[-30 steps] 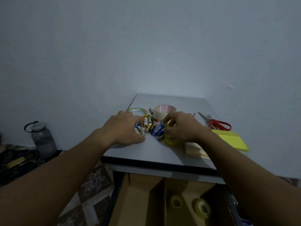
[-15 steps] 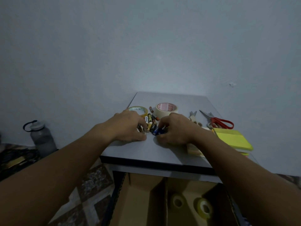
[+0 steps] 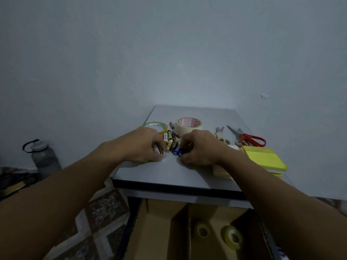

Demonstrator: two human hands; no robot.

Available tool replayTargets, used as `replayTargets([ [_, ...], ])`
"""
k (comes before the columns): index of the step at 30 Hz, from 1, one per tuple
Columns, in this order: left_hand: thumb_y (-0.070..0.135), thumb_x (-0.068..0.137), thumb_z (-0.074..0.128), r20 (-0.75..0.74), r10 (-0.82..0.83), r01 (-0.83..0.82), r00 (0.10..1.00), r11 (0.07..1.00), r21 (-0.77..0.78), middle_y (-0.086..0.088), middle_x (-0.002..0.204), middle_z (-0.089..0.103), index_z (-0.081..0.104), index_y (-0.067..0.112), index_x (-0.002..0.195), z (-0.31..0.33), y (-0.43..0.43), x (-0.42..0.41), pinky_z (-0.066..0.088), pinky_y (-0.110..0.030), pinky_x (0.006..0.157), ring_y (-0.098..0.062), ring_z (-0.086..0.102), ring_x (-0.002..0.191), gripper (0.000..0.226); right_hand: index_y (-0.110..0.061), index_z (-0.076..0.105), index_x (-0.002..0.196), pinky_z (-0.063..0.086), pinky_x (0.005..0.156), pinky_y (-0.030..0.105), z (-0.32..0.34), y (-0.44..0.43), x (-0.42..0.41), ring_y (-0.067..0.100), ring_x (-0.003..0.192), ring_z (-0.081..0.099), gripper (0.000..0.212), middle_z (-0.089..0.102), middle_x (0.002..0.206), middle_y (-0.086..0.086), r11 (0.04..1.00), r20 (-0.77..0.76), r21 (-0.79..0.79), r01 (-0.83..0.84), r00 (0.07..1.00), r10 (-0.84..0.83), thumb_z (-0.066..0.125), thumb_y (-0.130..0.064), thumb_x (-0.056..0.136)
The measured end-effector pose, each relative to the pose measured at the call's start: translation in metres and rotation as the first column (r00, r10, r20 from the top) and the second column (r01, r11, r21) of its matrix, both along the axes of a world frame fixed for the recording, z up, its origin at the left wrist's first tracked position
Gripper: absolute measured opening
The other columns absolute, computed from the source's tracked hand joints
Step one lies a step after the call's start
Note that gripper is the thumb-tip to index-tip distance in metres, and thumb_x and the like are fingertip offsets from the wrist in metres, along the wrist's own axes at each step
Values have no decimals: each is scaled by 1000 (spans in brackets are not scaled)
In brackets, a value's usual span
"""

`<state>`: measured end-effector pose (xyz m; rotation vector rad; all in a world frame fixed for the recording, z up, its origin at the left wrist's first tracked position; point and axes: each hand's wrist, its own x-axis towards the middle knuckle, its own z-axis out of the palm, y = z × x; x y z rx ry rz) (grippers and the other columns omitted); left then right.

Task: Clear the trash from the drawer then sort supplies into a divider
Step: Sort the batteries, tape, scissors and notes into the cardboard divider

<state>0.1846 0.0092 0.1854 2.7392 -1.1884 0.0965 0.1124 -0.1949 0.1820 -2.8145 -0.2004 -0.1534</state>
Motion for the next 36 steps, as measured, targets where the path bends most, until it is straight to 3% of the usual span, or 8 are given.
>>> replayTargets([
  [3, 44, 82, 74, -24, -19, 18, 1000, 1000, -20, 9, 108, 57, 70, 33, 114, 3, -2, -2, 42, -24, 75, -9, 52, 94, 34, -27, 68, 99, 49, 74, 22, 1, -1, 1, 11, 92, 60, 22, 66, 101, -5, 1000, -13, 14, -16, 1000, 16, 76, -29, 78],
  [8, 46, 79, 76, -52, -14, 12, 999, 999, -38, 7, 111, 60, 69, 36, 112, 1, -2, 0, 41, -23, 70, -10, 53, 94, 36, -32, 64, 92, 54, 80, 28, 0, -2, 1, 10, 91, 62, 24, 66, 99, -7, 999, -28, 46, -14, 999, 16, 79, -40, 76],
  [11, 43, 78, 78, -65, -19, 15, 998, 997, -72, 12, 102, 57, 70, 35, 109, 1, -3, 1, 40, -20, 67, -10, 54, 92, 33, -28, 68, 93, 55, 82, 30, -1, -2, 1, 10, 91, 62, 21, 67, 100, -6, 999, -16, 38, -24, 1000, 25, 80, -37, 78],
  [15, 41, 77, 80, -67, -38, 32, 997, 995, -96, 20, 79, 53, 71, 33, 103, 1, -4, 1, 34, -16, 60, -2, 53, 75, 29, -27, 70, 95, 57, 84, 34, 0, -1, 1, 11, 92, 63, 22, 68, 101, -6, 999, -22, 39, -23, 999, 24, 80, -36, 77],
  [24, 37, 77, 80, -56, -68, 57, 996, 981, -185, 22, 77, 56, 73, 31, 99, 1, -2, -2, 36, -14, 59, 2, 55, 71, 24, -27, 67, 91, 57, 84, 33, 0, 2, 4, 13, 93, 64, 17, 69, 102, -2, 999, -25, 26, -23, 999, 23, 79, -28, 79],
  [30, 39, 73, 83, -57, -84, 62, 995, 945, -322, 6, 89, 69, 75, 28, 98, 9, 7, -7, 56, -32, 69, -8, 66, 77, 29, -19, 69, 96, 56, 77, 26, 11, 4, -4, 12, 88, 62, 21, 67, 97, -3, 997, 85, 69, -23, 996, 17, 79, -26, 80],
  [32, 37, 72, 84, -52, -102, 75, 993, 925, -373, 6, 91, 72, 75, 26, 97, 15, 12, -15, 57, -30, 70, -7, 67, 77, 28, -16, 69, 99, 54, 77, 23, 17, 4, -10, 13, 91, 63, 22, 67, 99, -2, 995, 123, 92, -33, 992, 21, 79, -22, 80],
  [36, 34, 73, 85, -90, -94, 44, 991, 893, -449, 7, 85, 71, 76, 24, 97, 22, 27, -39, 55, -23, 68, -6, 67, 75, 27, -17, 70, 99, 57, 83, 33, 27, 5, -30, 14, 92, 66, 22, 68, 100, -2, 987, 182, 156, -26, 983, -3, 79, -21, 80],
])
